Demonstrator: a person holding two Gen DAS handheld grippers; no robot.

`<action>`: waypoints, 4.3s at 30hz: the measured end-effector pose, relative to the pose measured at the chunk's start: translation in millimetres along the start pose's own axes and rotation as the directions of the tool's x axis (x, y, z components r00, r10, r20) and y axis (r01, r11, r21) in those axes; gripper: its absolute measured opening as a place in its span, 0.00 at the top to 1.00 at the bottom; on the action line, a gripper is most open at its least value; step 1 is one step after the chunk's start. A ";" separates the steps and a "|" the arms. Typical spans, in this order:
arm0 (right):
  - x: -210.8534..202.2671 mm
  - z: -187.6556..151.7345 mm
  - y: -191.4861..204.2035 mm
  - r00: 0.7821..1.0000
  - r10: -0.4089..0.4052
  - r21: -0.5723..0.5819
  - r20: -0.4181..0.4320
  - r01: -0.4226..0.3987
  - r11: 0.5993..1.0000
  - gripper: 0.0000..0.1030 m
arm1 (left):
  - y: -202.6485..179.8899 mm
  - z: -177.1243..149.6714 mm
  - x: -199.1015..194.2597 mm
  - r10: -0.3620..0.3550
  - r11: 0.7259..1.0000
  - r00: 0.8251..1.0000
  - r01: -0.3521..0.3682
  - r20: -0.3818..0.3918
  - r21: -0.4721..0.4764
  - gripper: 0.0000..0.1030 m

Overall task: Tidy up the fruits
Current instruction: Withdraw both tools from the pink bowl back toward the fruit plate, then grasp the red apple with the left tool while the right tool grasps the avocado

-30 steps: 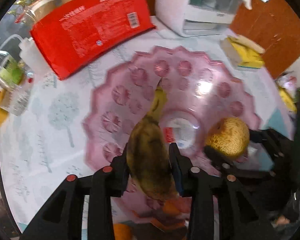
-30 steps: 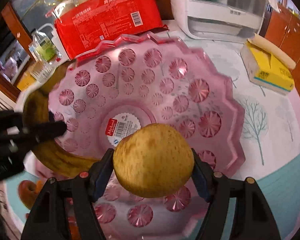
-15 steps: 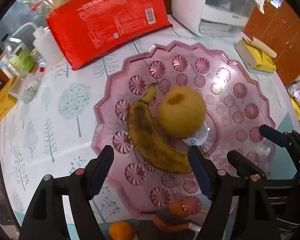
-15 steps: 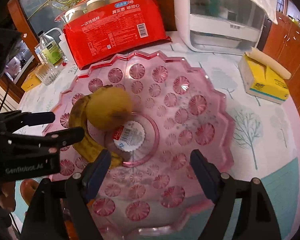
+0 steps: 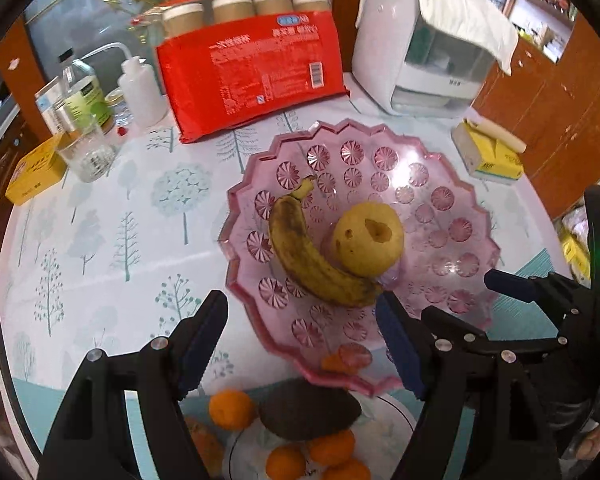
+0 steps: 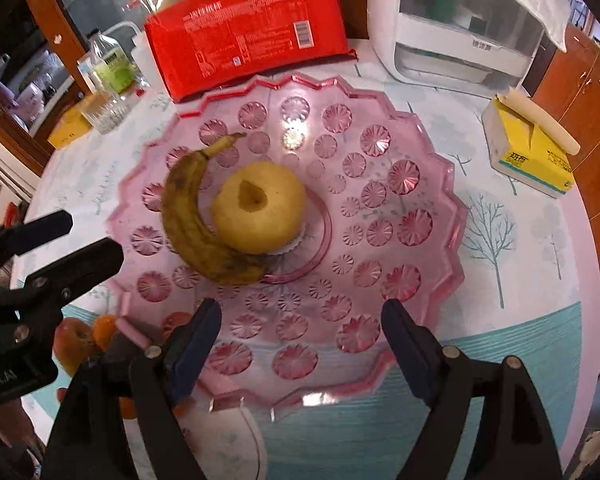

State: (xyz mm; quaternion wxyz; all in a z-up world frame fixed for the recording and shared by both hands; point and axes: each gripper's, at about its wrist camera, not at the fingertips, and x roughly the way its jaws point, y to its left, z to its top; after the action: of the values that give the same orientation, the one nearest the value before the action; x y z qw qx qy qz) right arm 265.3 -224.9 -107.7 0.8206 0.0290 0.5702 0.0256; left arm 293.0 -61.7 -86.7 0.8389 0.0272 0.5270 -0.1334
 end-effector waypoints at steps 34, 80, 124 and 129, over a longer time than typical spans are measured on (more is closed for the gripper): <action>-165.1 -95.1 81.4 0.938 -0.094 0.033 0.334 0.088 0.996 0.19 | 45.1 -118.6 -157.5 -0.132 0.991 0.976 0.137 0.174 -0.014 0.27; -44.8 -104.9 101.0 0.980 0.099 0.098 0.174 -0.118 0.988 0.26 | 119.0 -157.0 -34.5 -0.026 0.997 1.000 0.027 0.017 -0.077 0.23; 63.0 -76.2 80.0 0.928 0.366 0.280 0.065 -0.369 0.886 0.40 | 120.5 -142.1 45.3 -0.104 0.984 0.987 0.084 -0.122 -0.159 0.34; 58.4 -77.8 90.4 0.946 0.317 0.224 0.072 -0.325 0.919 0.41 | 121.8 -142.8 45.0 -0.106 0.981 0.987 0.083 -0.124 -0.176 0.34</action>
State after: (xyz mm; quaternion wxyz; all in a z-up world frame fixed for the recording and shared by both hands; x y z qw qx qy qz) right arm 211.9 -128.9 -182.5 0.8056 0.2187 0.5428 0.0923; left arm 216.9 73.4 -201.6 0.7938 -0.0610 0.5920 -0.1253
